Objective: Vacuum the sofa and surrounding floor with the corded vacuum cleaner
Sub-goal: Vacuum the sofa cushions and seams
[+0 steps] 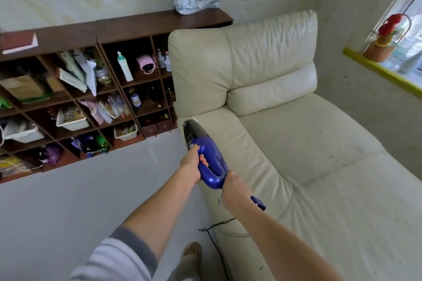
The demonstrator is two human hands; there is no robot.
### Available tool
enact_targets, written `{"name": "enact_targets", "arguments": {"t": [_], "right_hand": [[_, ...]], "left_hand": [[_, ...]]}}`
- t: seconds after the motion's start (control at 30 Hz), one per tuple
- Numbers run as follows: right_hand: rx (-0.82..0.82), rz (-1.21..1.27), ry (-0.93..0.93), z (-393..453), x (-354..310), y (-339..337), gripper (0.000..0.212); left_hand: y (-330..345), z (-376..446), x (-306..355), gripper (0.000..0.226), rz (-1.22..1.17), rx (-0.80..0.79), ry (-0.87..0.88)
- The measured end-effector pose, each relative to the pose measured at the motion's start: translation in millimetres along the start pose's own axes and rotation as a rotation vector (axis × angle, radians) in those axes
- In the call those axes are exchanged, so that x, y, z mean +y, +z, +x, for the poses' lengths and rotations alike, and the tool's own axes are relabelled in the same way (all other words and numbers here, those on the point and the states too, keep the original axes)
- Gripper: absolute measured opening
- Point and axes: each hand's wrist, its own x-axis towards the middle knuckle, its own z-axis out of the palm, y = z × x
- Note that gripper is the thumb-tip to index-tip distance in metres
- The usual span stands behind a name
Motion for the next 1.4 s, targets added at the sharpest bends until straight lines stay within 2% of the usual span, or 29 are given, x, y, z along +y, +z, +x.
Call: {"name": "enact_targets", "arguments": {"t": [0.1,0.43,0.73,0.9,1.03,1.2,1.4], "right_hand": [[-0.019,-0.008,-0.024,-4,1,3,0.032],[-0.076,0.29,0.01,-12,13,-6,0.024],[-0.007,0.373,0.075,-16,53,-29,0.026],[0.014,0.385,0.149,-21,79,-38,0.028],[0.023,0.369,0.211,-22,99,-46,0.018],[0.095,0.341,0.241,-16,116,-54,0.026],[0.084,0.155,0.188,5,121,-63,0.028]], "left_hand": [[-3,-5,-1,0.023,-0.011,0.022,0.037],[31,-31,1,0.023,0.079,-0.008,0.155],[79,-39,-22,0.025,0.216,-0.083,0.152],[108,-35,-43,0.024,0.315,-0.111,0.119],[130,-30,-59,0.025,0.446,-0.113,0.113],[149,-19,-67,0.014,0.432,-0.178,0.08],[154,2,-61,0.021,0.358,-0.206,0.042]]}}
